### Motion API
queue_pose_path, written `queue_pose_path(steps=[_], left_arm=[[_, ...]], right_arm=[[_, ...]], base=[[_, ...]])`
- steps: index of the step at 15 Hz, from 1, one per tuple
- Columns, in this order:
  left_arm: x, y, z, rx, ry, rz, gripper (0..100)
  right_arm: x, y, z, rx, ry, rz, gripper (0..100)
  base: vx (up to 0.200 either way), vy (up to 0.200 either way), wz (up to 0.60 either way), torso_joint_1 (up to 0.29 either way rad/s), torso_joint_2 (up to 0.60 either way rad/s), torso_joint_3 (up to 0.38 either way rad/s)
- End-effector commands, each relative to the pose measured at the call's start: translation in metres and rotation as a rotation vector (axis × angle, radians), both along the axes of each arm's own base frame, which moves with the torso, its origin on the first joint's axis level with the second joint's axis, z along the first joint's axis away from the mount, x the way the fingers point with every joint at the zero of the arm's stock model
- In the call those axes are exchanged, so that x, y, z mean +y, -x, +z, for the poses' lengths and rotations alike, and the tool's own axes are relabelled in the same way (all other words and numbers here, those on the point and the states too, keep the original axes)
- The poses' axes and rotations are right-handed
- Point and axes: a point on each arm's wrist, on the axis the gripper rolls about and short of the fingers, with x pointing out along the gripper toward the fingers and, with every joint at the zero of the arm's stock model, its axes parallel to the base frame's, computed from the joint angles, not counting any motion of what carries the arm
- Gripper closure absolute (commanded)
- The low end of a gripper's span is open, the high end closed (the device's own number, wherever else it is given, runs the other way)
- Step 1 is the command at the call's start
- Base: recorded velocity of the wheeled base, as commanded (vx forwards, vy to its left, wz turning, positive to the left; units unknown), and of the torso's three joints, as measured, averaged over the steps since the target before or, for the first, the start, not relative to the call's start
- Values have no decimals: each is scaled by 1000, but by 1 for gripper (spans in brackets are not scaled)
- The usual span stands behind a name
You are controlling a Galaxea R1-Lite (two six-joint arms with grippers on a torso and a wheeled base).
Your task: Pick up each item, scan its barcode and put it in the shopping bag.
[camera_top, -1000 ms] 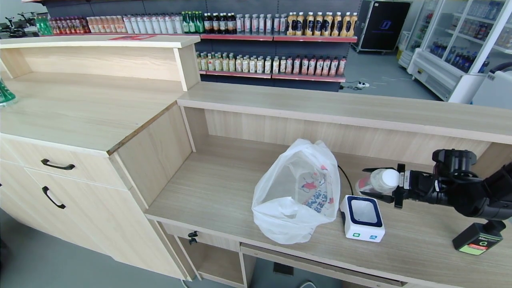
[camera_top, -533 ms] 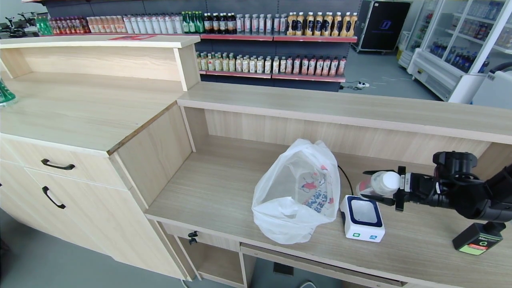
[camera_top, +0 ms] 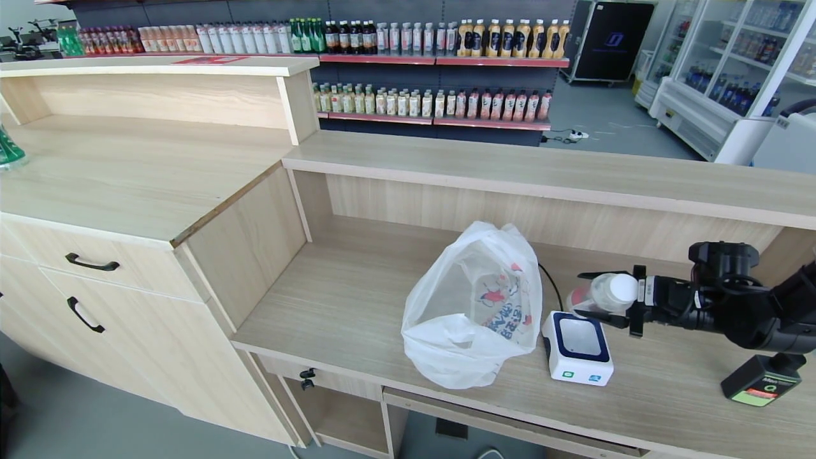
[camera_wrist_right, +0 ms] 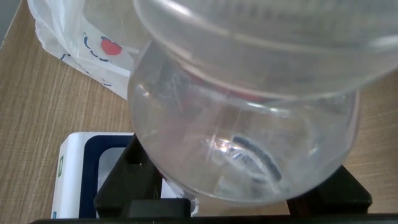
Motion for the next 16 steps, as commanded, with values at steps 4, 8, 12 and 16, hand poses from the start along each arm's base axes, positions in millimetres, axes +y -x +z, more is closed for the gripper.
queue_pose_path(steps=[4,8,12,16], left_arm=[[0,0,0,0,-1,1,100],[0,0,0,0,1,1,100],[0,0,0,0,-1,1,100],[0,0,0,0,1,1,100]], right_arm=[[1,-6,-4,1,-5,12,100],[3,-7,-8,11,-7,18,100],[3,-11,-10,9,-9,25,100],[4,-8,-7,7,-11,27,100]], base=[[0,0,0,0,0,0],[0,0,0,0,0,0],[0,0,0,0,0,0],[0,0,0,0,0,0]])
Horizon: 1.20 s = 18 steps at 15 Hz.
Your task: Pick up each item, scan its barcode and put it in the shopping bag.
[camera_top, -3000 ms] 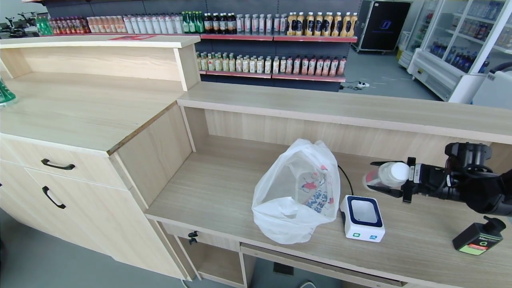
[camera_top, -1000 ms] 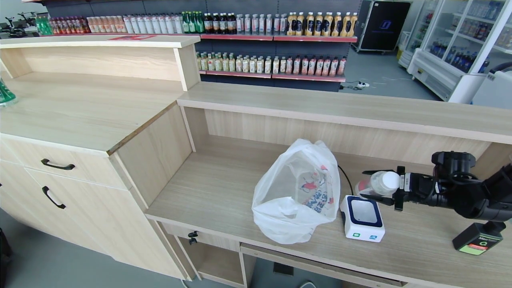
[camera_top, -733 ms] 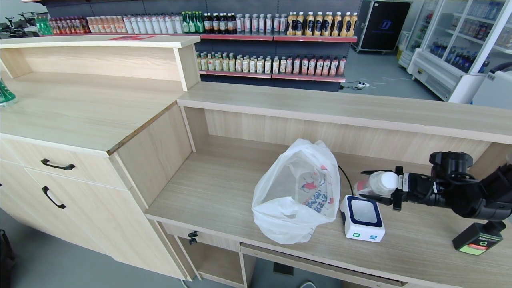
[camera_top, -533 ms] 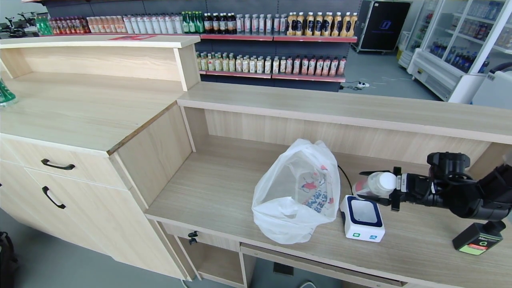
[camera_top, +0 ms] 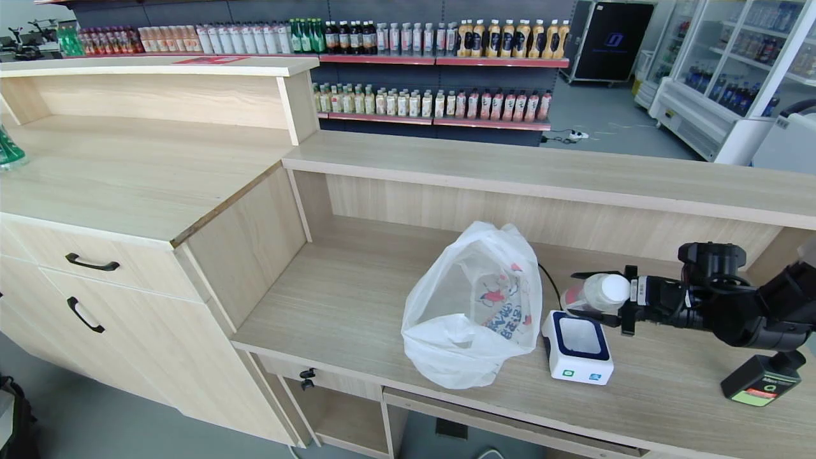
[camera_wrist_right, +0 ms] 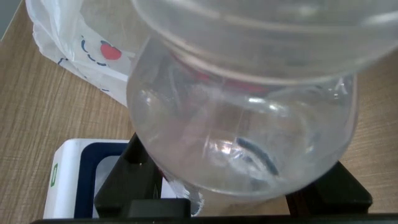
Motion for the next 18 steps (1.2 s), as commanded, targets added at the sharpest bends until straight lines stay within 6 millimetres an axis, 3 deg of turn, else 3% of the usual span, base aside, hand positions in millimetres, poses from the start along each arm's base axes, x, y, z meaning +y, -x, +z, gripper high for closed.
queue_pose_path(steps=[1,2,5,6,8,11,13,15,18], left_arm=[[0,0,0,0,1,1,100],[0,0,0,0,1,1,100],[0,0,0,0,1,1,100],[0,0,0,0,1,1,100],[0,0,0,0,1,1,100],[0,0,0,0,1,1,100],[0,0,0,0,1,1,100],[0,0,0,0,1,1,100],[0,0,0,0,-1,1,100]], right_arm=[[1,4,8,0,-1,-3,100],[1,7,16,10,-5,-4,100],[4,33,80,140,-92,-47,100],[4,36,89,152,-112,-58,100],[-3,57,130,224,-221,-161,100],[-45,73,151,218,-306,-351,100],[-59,85,158,277,-389,-498,100],[-57,91,166,365,-530,-678,100],[-19,92,177,427,-747,-935,100]], base=[[0,0,0,0,0,0],[0,0,0,0,0,0],[0,0,0,0,0,0],[0,0,0,0,0,0],[0,0,0,0,0,0],[0,0,0,0,0,0],[0,0,0,0,0,0],[0,0,0,0,0,0],[0,0,0,0,0,0]])
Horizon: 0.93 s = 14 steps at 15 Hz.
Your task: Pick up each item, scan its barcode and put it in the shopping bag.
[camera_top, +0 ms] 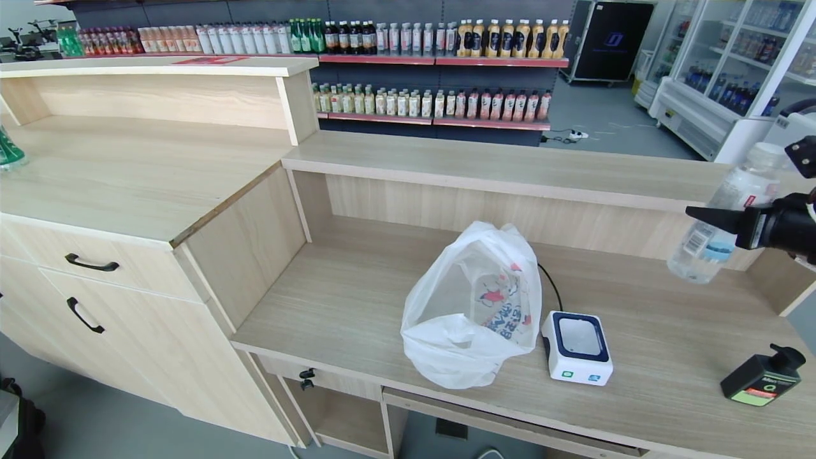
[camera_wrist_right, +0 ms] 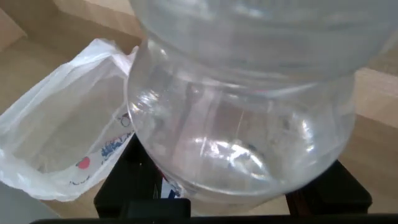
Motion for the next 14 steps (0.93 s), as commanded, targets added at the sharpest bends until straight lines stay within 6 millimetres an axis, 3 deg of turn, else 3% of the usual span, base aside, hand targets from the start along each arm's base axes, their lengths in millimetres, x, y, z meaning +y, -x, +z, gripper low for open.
queue_pose_path(steps=[1,3,5,8,12,14], left_arm=[[0,0,0,0,1,2,100],[0,0,0,0,1,2,100],[0,0,0,0,1,2,100],[0,0,0,0,1,2,100],[0,0,0,0,-1,2,100],[0,0,0,0,1,2,100]], right_arm=[[43,8,8,-10,-41,-128,100],[88,8,-8,-37,11,-284,100],[107,10,-16,-23,75,-375,100],[114,15,-12,-43,199,-329,100],[116,17,-11,-58,223,-281,100],[121,18,-12,-59,224,-259,100]], base=[[0,0,0,0,0,0],[0,0,0,0,0,0],[0,0,0,0,0,0],[0,0,0,0,0,0],[0,0,0,0,0,0],[0,0,600,0,0,0]])
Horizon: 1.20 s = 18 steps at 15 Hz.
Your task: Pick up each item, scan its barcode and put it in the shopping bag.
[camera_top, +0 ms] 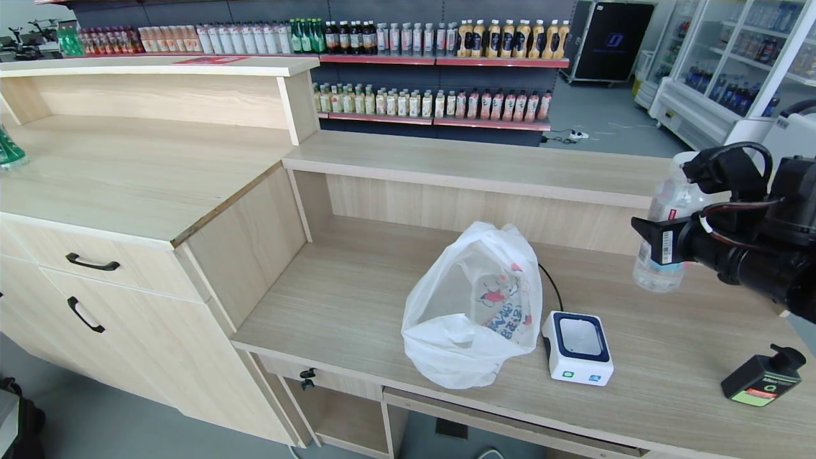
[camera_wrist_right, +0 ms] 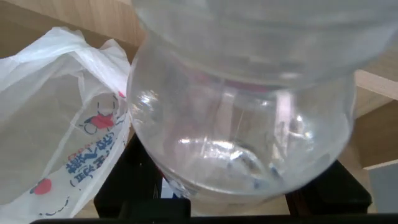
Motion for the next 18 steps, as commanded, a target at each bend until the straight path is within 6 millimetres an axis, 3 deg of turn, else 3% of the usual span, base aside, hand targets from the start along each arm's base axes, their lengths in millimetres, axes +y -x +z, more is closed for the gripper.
queue_pose_path(steps=[1,3,7,11,18], left_arm=[[0,0,0,0,1,1,100],[0,0,0,0,-1,1,100],[0,0,0,0,1,1,100],[0,0,0,0,1,1,100],[0,0,0,0,1,1,100]], right_arm=[[7,-1,-2,-3,-1,28,100],[9,-12,-13,8,-27,128,100],[0,-49,-61,81,-147,165,100],[-11,-63,-94,118,-184,363,100],[-31,-93,-121,54,-111,457,100]], base=[[0,0,600,-2,2,2],[0,0,300,1,1,1],[0,0,0,0,0,0],[0,0,0,0,0,0],[0,0,0,0,0,0]])
